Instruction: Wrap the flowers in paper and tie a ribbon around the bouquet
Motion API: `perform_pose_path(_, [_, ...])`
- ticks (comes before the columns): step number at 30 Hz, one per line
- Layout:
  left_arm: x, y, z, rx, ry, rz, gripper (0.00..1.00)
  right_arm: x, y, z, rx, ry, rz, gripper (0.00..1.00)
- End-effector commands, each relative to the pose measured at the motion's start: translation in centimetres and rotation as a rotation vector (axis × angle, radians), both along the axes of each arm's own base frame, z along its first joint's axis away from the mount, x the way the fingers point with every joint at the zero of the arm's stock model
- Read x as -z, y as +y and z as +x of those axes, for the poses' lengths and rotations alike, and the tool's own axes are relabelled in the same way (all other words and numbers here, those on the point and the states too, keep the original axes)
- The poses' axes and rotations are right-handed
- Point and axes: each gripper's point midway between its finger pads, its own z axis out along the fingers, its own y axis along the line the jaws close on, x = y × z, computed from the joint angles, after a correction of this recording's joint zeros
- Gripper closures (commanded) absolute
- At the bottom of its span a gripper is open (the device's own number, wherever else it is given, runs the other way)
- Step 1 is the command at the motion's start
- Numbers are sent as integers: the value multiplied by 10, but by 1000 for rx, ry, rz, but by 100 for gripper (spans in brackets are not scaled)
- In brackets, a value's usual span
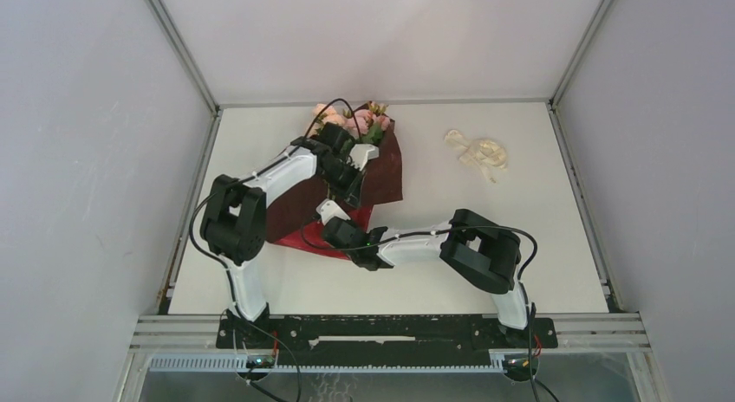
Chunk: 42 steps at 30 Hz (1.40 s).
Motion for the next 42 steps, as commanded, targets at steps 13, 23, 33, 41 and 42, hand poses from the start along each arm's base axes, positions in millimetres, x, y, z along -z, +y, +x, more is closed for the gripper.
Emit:
perform_pose_path(13, [35,24,16,-200,155,-93,96,-44,-11,-27,-152,125,23,40])
perform_pose_path(23, [42,24,14,-198,177,-120,96,-133,-16,-33,-268,261,400,40])
perform_pose_path(33, [43,24,8,-183,180,-129,95,-112,-125,91,211,460,803,37])
perform_pose_path(41, [43,25,7,-180,180,-127,95,-59,-127,119,231,557,848,38])
perform_pose_path(42, [43,25,7,-180,180,-127,95,-54,-122,119,207,579,859,38])
